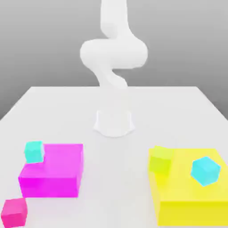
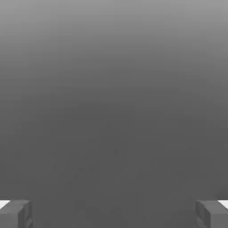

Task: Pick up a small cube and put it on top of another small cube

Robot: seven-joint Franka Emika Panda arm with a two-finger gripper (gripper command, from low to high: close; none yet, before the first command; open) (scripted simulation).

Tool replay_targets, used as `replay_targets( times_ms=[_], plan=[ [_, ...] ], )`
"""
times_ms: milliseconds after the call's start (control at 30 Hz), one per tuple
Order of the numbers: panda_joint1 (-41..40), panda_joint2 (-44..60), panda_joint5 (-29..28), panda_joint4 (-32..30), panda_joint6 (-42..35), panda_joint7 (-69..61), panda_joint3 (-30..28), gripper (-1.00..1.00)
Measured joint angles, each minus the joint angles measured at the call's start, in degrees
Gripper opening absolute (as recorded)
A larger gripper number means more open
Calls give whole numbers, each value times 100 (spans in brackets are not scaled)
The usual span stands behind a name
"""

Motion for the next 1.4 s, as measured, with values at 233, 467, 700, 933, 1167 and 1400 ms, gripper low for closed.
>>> replay_targets(
  times_ms=[233, 467, 700, 933, 1167, 1400],
  plan=[
    [368, 1472, 555, 55, 320, -1188, -920, 0],
    [488, 2938, 1272, 113, 617, -2473, -1614, 0],
    [159, 4389, 1890, 167, 926, -3684, -1886, 0],
    [-269, 5678, 1973, 185, 1352, -4534, -1970, 0],
    [-787, 6962, 2162, 332, 2108, -5162, -1742, 0],
    [-955, 7254, 2335, 406, 2308, -5293, -1541, -100]
  ],
)
